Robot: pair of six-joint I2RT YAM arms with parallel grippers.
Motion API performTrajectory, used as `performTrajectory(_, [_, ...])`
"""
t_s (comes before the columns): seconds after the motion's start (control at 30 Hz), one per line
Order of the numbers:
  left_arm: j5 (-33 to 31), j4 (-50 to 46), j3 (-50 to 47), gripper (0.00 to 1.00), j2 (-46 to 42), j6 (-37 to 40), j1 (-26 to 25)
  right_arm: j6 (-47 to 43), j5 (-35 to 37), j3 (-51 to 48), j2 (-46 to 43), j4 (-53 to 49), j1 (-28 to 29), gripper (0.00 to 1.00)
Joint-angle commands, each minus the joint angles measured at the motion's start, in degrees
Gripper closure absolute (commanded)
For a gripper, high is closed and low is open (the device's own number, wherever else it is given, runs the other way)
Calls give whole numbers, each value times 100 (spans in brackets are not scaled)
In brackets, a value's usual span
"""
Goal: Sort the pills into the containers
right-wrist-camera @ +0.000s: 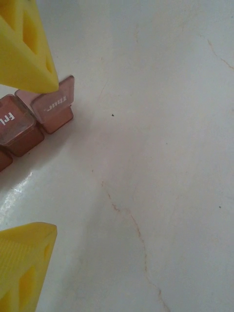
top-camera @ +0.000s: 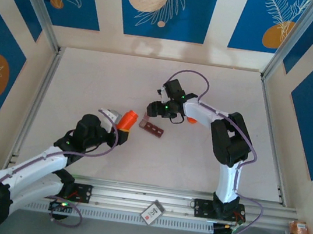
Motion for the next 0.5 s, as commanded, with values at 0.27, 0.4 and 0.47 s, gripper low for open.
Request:
performTrajectory(0.27, [138,250,3,100,500,-53,-76,74,-293,-705,-1084,158,-96,29])
performTrajectory(0.4, [108,407,-84,100,670,-101,-92,157,-316,-1077,-1212,296,-161,29])
performTrajectory(0.47, [107,460,-108,100,776,-120,-101,183,-307,-1239,-1227,367,-178,29])
